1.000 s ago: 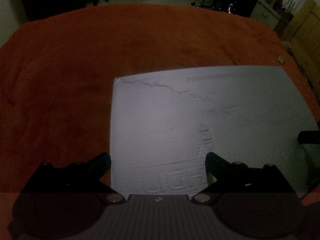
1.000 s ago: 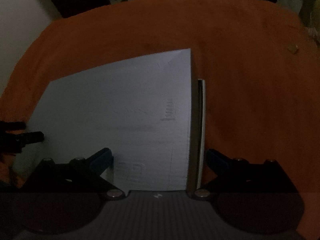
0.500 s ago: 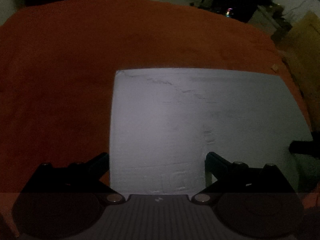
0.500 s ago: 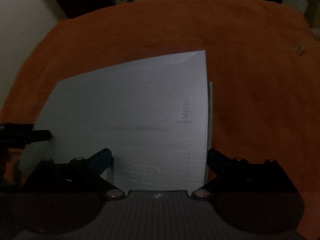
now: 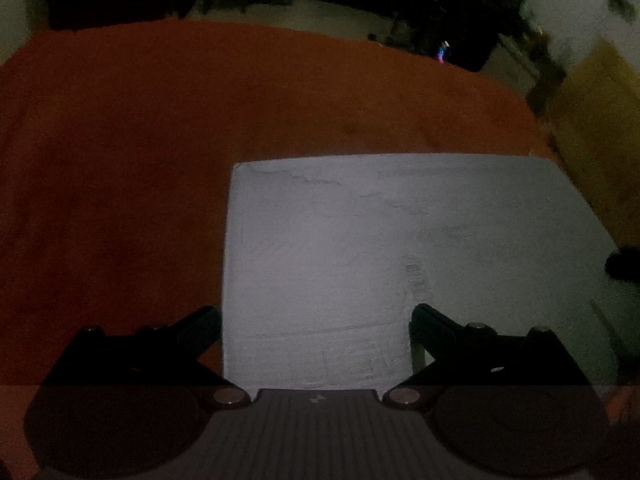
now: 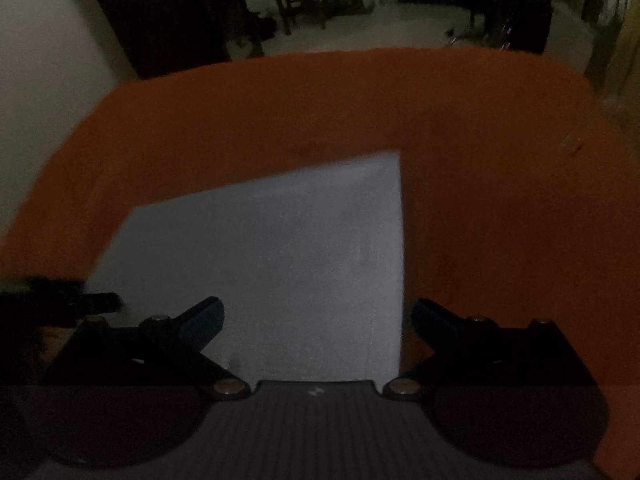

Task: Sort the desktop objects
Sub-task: 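Carry the lid with both tools over the open box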

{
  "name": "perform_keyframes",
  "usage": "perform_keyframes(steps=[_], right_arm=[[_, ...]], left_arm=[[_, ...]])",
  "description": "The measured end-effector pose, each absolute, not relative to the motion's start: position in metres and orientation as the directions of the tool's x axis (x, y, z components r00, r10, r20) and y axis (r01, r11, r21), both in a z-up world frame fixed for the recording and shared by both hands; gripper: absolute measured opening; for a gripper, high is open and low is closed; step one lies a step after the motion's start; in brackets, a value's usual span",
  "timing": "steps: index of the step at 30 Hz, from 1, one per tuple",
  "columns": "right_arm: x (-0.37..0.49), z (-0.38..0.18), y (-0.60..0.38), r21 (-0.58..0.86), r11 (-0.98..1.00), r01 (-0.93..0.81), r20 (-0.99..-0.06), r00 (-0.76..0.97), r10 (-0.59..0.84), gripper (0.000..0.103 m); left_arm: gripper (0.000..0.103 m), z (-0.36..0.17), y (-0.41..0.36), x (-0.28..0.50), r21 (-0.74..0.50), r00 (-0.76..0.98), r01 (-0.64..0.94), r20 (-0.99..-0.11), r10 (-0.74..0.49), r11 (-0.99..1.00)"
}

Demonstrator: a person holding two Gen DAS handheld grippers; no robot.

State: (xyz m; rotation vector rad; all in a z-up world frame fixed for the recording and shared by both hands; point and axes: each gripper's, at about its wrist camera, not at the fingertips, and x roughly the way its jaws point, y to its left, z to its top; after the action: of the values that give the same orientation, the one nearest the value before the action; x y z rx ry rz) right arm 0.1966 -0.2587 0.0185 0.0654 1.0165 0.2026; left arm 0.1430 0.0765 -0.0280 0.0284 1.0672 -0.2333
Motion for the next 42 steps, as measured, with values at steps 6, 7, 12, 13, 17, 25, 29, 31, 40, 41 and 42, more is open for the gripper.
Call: perform_keyframes(steps=[6,7,12,13,17,25,29,31,40,41,42], right_arm=[[0.194,0.003,-0.250,0.092,0.976,-0.197,-0.869,0.463,0.176,0.102],[0.195,-0.001,-0.251,0.097,0.978,-0.187,-0.877,0.449,0.172,0.102],[0.203,-0.020,-0.261,0.133,0.982,-0.137,-0.905,0.388,0.176,0.102],[0.205,-0.026,-0.263,0.156,0.979,-0.129,-0.912,0.363,0.193,0.102],[0.209,-0.045,-0.270,0.298,0.951,-0.081,-0.915,0.260,0.309,0.103],[0.198,-0.025,-0.277,0.353,0.936,-0.017,-0.892,0.295,0.342,0.103],[0.179,-0.016,-0.258,0.273,0.961,-0.050,-0.899,0.341,0.273,0.100],[0.172,-0.014,-0.250,0.230,0.968,-0.097,-0.901,0.354,0.250,0.100],[0.186,-0.063,-0.274,0.321,0.947,0.004,-0.928,0.201,0.313,0.103],[0.185,-0.068,-0.275,0.347,0.937,0.030,-0.924,0.182,0.337,0.103],[0.182,-0.068,-0.275,0.352,0.935,0.046,-0.924,0.177,0.339,0.103]], left_arm=[[0.102,-0.030,0.073,0.140,-0.028,0.467,0.234,-0.873,-0.138,0.972],[0.102,-0.030,0.073,0.140,-0.033,0.464,0.231,-0.875,-0.140,0.972],[0.102,-0.030,0.076,0.138,-0.035,0.466,0.231,-0.873,-0.142,0.972],[0.102,-0.030,0.077,0.138,-0.035,0.465,0.231,-0.874,-0.142,0.972],[0.102,-0.028,0.080,0.146,-0.050,0.453,0.230,-0.878,-0.153,0.972],[0.102,-0.003,0.109,0.151,-0.284,0.412,0.126,-0.857,-0.310,0.951],[0.102,0.007,0.089,0.137,-0.307,0.380,0.203,-0.851,-0.363,0.930],[0.102,0.007,0.083,0.131,-0.208,0.433,0.205,-0.857,-0.279,0.956],[0.103,-0.036,0.097,0.150,-0.156,0.360,0.083,-0.916,-0.176,0.984],[0.103,-0.037,0.096,0.150,-0.167,0.359,0.082,-0.915,-0.186,0.983],[0.103,-0.037,0.094,0.150,-0.160,0.356,0.096,-0.916,-0.184,0.982]])
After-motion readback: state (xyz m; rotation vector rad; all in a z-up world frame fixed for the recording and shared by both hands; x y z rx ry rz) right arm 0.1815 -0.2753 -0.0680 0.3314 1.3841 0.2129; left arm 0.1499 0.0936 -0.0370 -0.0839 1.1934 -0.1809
